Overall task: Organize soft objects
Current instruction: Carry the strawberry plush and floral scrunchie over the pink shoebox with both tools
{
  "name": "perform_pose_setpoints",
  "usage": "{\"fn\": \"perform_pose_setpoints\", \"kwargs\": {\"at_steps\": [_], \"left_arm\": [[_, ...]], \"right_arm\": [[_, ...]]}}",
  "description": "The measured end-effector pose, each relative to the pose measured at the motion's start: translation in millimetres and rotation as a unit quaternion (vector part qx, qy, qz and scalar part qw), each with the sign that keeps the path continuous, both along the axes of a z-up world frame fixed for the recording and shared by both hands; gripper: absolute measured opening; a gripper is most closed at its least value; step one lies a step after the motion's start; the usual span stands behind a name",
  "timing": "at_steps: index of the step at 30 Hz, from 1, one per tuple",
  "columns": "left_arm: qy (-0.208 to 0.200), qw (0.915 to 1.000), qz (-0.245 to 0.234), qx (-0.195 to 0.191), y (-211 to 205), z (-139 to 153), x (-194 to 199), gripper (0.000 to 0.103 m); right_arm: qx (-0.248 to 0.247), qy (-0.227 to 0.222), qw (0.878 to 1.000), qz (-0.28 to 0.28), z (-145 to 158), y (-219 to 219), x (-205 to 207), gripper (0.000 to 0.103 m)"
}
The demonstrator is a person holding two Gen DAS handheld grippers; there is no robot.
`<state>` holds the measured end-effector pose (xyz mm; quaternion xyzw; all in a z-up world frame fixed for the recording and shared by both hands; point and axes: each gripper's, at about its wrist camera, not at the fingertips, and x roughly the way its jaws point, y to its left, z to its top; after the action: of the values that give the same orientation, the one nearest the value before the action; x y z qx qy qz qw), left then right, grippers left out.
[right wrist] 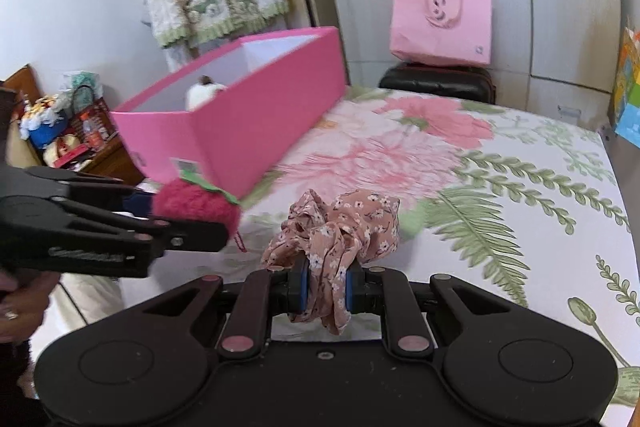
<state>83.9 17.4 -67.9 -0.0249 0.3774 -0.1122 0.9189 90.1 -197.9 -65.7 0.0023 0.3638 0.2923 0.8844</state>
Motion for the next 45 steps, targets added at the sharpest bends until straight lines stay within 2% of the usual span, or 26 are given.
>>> {"fn": "perform_pose_setpoints", "kwargs": {"at_steps": [8, 12, 23, 32, 37, 42, 45], "left_arm": [[-0.013, 0.9994, 0.032, 0.006, 40.5, 12.3, -29.3, 0.048], [-0.023, 0.9987, 0.043, -0.010, 63.7, 24.0, -35.1, 0.048], [-0.075, 0.9963, 0.040, 0.010, 84.7, 62.8, -29.5, 0.049], [-0.110, 0.9933, 0.031, 0.012, 102.3, 89.0, -1.6, 0.049], [-0.129, 0.9909, 0.038, -0.003, 116.6, 96.8, 23.2, 0.049], [-0.125, 0.9911, 0.044, -0.009, 128.2, 103.3, 64.8, 0.049], [-0.121, 0.9907, 0.056, -0.028, 138.7, 102.2, 94.8, 0.049]], "right_arm": [[0.026, -0.003, 0.999, 0.027, 22.0, 27.1, -30.1, 0.021], [0.037, -0.006, 0.998, 0.053, 33.3, 41.4, -40.3, 0.021], [0.040, -0.050, 0.994, 0.092, 71.5, 77.5, -32.2, 0.022], [0.048, -0.092, 0.990, 0.097, 96.4, 104.9, 2.8, 0.022], [0.043, -0.099, 0.990, 0.093, 103.7, 120.4, 34.3, 0.022], [0.027, -0.127, 0.987, 0.098, 107.7, 143.5, 71.7, 0.023], [0.030, -0.108, 0.989, 0.099, 106.6, 155.1, 106.7, 0.023]]}}
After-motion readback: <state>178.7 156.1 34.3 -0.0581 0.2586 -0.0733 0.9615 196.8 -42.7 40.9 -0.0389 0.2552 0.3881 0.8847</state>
